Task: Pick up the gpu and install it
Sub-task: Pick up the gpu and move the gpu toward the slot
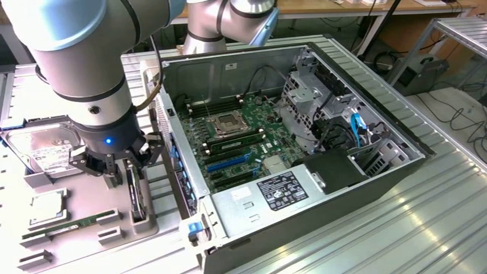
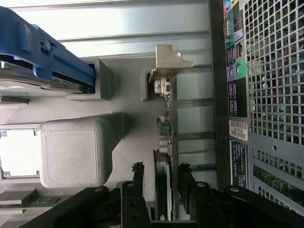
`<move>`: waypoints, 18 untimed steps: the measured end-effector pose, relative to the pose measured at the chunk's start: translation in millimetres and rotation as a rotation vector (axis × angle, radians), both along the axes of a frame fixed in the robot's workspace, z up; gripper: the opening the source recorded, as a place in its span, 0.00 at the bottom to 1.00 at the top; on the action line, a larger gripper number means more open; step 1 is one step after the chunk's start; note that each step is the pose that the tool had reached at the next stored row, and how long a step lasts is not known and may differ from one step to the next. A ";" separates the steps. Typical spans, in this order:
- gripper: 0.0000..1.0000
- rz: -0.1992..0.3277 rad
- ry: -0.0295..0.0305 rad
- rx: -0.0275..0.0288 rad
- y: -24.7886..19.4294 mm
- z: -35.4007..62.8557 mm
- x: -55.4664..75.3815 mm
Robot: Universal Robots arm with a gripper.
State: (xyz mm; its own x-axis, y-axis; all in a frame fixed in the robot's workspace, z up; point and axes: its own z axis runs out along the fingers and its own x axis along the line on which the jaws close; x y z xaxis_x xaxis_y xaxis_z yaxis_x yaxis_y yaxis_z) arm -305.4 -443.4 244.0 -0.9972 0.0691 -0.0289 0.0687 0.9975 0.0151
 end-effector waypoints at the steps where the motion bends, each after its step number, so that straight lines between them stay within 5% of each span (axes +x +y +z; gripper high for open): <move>1: 0.42 0.000 0.0002 -0.0002 0.0 -0.4 0.0; 10: 0.42 0.000 0.0001 -0.0001 0.0 -1.2 0.0; 18: 0.26 0.000 0.0001 -0.0001 0.0 -1.3 0.0</move>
State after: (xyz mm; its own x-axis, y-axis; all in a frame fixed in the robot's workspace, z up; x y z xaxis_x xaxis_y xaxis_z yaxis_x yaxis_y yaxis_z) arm -305.4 -443.4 242.7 -0.9972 0.0692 -0.0288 0.0688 0.9975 0.0150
